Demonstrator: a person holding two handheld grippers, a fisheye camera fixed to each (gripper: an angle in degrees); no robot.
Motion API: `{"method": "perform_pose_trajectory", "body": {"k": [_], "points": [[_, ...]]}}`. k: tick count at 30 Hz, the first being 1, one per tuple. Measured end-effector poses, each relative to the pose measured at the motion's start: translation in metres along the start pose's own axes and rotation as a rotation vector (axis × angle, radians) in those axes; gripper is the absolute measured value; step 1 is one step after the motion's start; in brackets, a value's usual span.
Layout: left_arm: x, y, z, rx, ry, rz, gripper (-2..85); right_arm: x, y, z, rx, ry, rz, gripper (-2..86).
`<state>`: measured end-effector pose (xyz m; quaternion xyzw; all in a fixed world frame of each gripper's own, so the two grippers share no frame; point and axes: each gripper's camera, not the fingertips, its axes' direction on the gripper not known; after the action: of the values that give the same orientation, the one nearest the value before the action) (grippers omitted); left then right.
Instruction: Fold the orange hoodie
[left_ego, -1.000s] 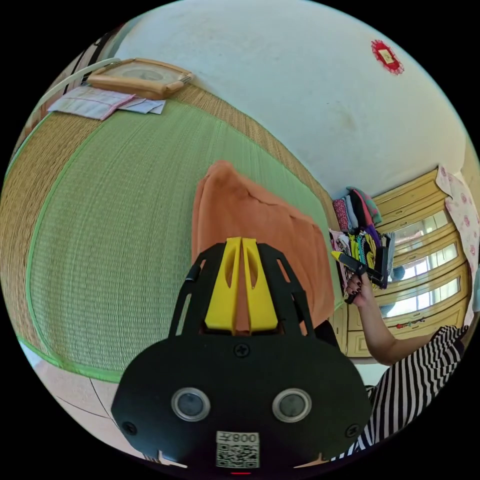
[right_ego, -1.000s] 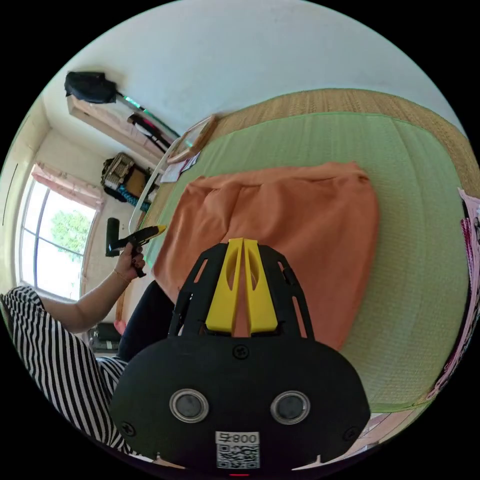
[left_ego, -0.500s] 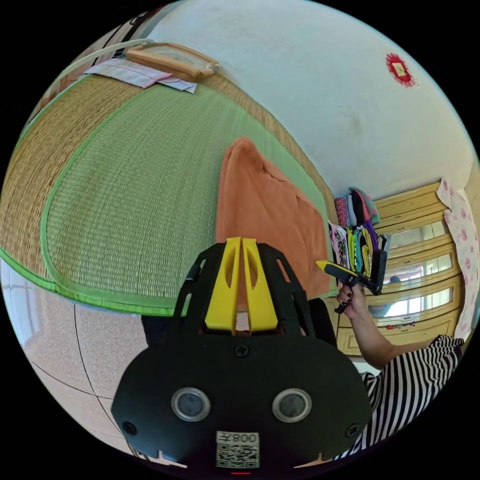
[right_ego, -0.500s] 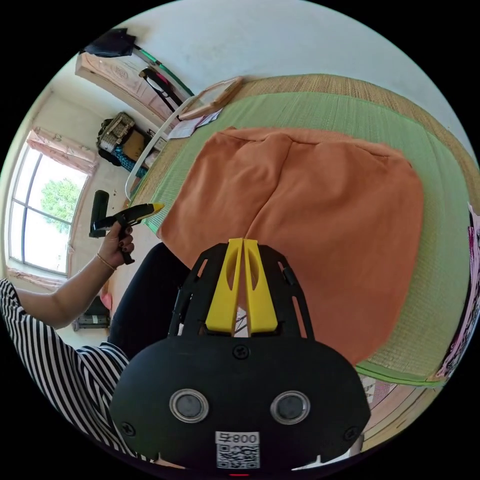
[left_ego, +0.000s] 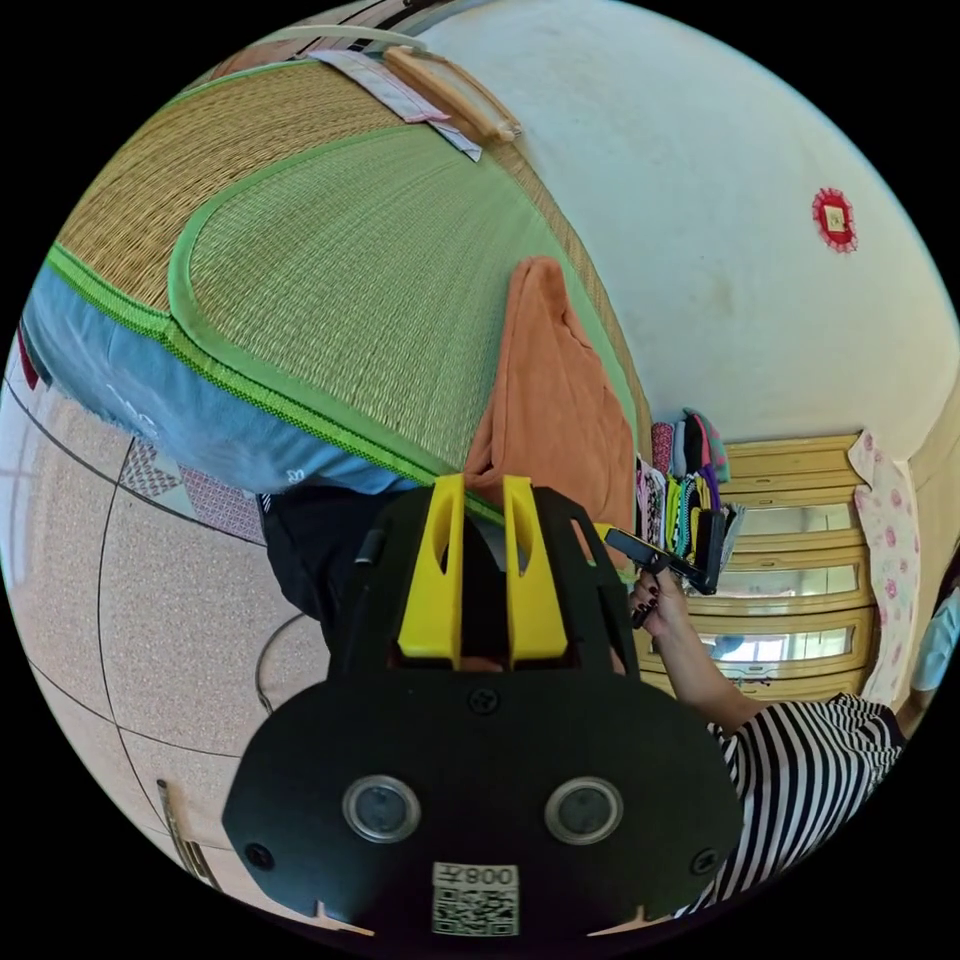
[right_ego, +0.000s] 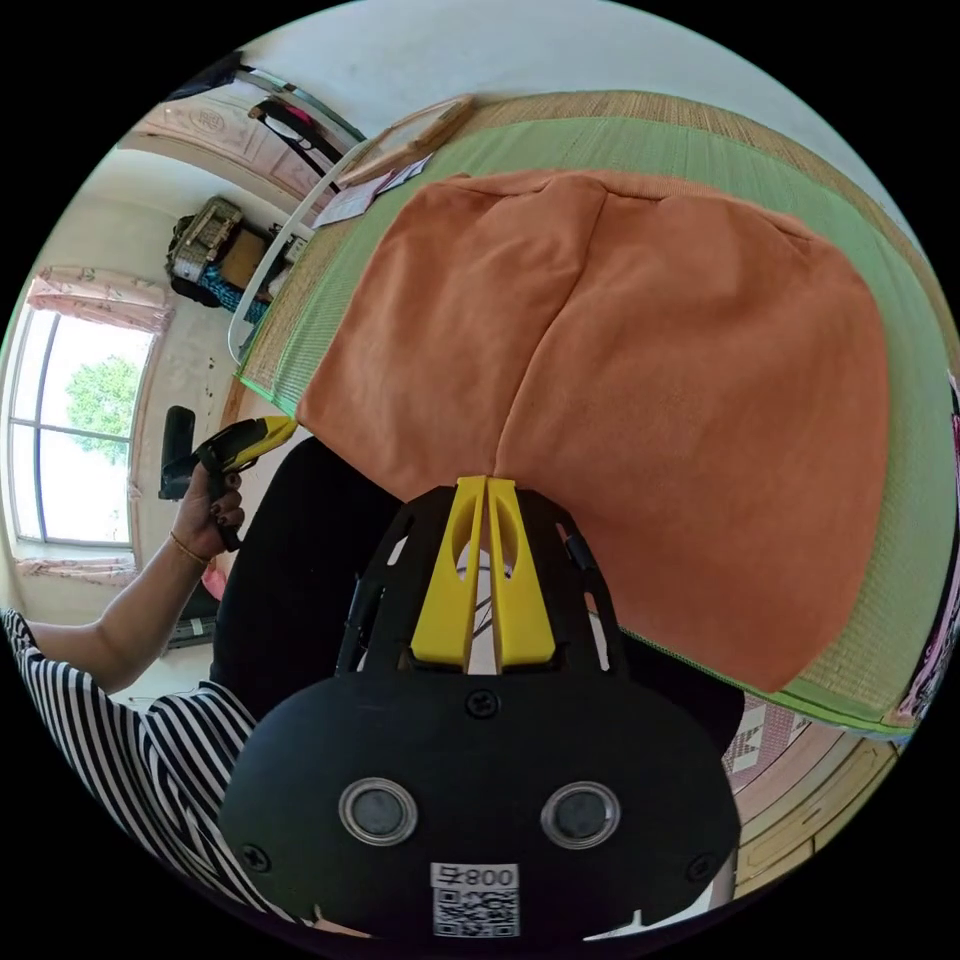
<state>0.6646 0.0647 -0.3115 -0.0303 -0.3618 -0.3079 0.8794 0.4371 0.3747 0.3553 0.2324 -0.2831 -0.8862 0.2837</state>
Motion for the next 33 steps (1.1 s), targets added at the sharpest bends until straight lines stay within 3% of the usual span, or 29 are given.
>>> {"method": "perform_pose_trajectory", "body": {"k": [20, 28, 33], "points": [[-0.066, 0.018, 0.046, -0.115, 0.120, -0.078, 6.3, -0.026, -0.014, 0.002, -0.048, 0.019, 0.022, 0.1], [-0.070, 0.028, 0.047, -0.097, 0.138, -0.041, 4.4, -0.032, -0.038, -0.055, 0.096, -0.022, 0.022, 0.1], [-0.074, 0.034, 0.047, -0.086, 0.143, -0.041, 7.0, -0.028, -0.080, -0.049, 0.080, 0.034, 0.030, 0.1]]}}
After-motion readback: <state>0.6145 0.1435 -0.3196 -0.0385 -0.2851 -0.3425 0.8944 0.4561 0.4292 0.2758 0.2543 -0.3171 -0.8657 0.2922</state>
